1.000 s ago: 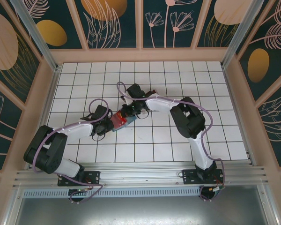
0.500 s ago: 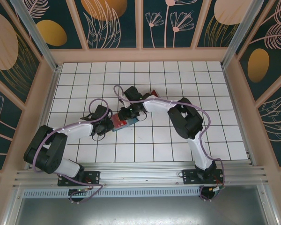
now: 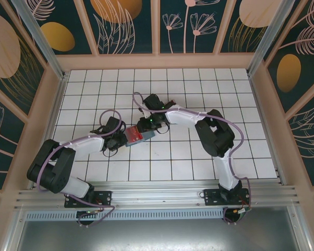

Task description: Put the credit cards into the card holder

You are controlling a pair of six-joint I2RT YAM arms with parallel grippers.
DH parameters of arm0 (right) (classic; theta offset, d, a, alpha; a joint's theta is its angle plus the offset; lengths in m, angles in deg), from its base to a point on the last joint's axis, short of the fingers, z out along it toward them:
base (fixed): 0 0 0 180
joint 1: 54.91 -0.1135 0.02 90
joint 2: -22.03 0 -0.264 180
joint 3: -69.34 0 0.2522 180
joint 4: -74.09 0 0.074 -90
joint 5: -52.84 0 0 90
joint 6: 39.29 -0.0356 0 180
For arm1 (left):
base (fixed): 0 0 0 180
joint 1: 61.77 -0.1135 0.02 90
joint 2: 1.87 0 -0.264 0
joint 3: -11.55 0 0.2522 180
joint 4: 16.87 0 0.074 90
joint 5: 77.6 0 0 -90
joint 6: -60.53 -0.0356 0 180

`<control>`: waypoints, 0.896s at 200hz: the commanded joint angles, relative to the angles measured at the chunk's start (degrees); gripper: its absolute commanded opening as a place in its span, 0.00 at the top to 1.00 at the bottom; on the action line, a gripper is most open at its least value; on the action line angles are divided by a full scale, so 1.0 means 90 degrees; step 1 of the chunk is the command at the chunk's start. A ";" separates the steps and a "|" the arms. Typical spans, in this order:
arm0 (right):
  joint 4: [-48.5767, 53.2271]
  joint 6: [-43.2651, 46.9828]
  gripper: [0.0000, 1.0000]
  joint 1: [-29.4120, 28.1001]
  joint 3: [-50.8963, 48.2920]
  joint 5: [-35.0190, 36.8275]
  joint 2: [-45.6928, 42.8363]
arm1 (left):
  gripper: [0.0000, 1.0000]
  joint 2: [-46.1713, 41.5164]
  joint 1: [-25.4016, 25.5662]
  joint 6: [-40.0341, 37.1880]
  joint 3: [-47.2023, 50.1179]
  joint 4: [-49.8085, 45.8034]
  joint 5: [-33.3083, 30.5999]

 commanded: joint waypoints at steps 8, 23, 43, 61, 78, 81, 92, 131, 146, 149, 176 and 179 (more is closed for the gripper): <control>0.0027 -0.0008 0.66 -0.0022 -0.0150 0.0080 -0.0400 | 0.81 0.0381 0.0026 -0.0070 -0.0031 0.0582 0.0365; -0.0025 -0.0045 0.66 -0.0018 -0.0170 -0.0029 -0.0447 | 0.81 0.0394 0.0026 -0.0067 -0.0020 0.0600 0.0378; -0.0043 -0.0077 0.66 -0.0073 -0.0141 -0.0087 -0.0384 | 0.81 0.0415 0.0026 -0.0060 -0.0002 0.0640 0.0392; 0.0139 -0.0034 0.65 -0.0194 0.0015 0.0323 -0.0213 | 0.81 0.0406 0.0024 -0.0049 0.0009 0.0657 0.0404; 0.0258 -0.0016 0.62 -0.0305 0.0129 0.0557 -0.0066 | 0.81 0.0376 0.0028 -0.0050 0.0040 0.0660 0.0393; 0.0266 -0.0025 0.62 -0.0315 0.0140 0.0556 -0.0052 | 0.81 0.0371 0.0025 -0.0050 0.0039 0.0660 0.0389; 0.0275 -0.0067 0.61 -0.0349 0.0170 0.0617 0.0017 | 0.81 0.0369 0.0020 -0.0045 0.0063 0.0660 0.0385; 0.0501 -0.0068 0.58 -0.0447 0.0458 0.0853 0.0287 | 0.81 0.0357 0.0027 -0.0021 0.0130 0.0723 0.0403; 0.0571 -0.0070 0.57 -0.0456 0.0546 0.0963 0.0405 | 0.81 0.0357 0.0026 -0.0019 0.0127 0.0746 0.0413; 0.0576 -0.0071 0.57 -0.0458 0.0551 0.0979 0.0420 | 0.81 0.0350 0.0031 -0.0019 0.0127 0.0746 0.0411; 0.0601 -0.0098 0.56 -0.0467 0.0621 0.1009 0.0559 | 0.81 0.0319 0.0026 -0.0019 0.0156 0.0738 0.0404; 0.0601 -0.0102 0.56 -0.0470 0.0626 0.0999 0.0573 | 0.81 0.0323 0.0026 -0.0021 0.0164 0.0738 0.0393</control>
